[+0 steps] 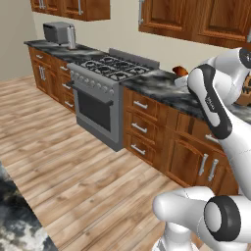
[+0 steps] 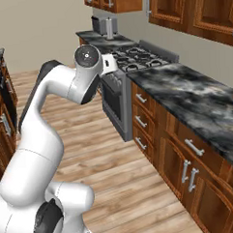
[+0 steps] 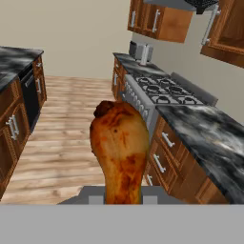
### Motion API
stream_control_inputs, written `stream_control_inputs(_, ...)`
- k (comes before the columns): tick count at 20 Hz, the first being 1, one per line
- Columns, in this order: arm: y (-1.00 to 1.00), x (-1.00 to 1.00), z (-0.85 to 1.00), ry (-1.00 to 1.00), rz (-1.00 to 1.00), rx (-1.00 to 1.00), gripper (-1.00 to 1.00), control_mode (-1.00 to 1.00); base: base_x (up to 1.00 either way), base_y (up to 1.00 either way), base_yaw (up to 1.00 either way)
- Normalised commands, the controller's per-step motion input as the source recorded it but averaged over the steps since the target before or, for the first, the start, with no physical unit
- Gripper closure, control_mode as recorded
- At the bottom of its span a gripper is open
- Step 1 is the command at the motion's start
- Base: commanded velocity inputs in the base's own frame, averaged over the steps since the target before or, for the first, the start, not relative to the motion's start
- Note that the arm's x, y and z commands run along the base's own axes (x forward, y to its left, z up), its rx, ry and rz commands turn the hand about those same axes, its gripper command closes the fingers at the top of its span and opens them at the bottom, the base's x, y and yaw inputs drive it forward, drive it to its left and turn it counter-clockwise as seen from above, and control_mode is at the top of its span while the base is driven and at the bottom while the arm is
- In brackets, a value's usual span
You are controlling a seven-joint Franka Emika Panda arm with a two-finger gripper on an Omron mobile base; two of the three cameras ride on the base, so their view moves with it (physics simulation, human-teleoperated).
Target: Take the cheese, chicken drumstick, and lemon from the fridge and place them on the plate on the dining counter to create an appetizer plate.
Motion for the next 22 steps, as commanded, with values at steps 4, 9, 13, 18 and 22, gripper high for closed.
stream_control_inputs(4,0.00,0.00,0.00,0.00,0.00,0.00,1.00,1.00,-1.00,-0.15,0.63)
stream_control_inputs(9,0.00,0.00,0.00,0.00,0.00,0.00,1.00,1.00,-1.00,-0.34,0.52)
stream_control_inputs(13,0.00,0.00,0.00,0.00,0.00,0.00,1.00,1.00,-1.00,-0.46,0.44)
stream_control_inputs(18,0.00,0.00,0.00,0.00,0.00,0.00,1.00,1.00,-1.00,-0.44,0.37)
stream_control_inputs(22,0.00,0.00,0.00,0.00,0.00,0.00,1.00,1.00,-1.00,-0.46,0.35)
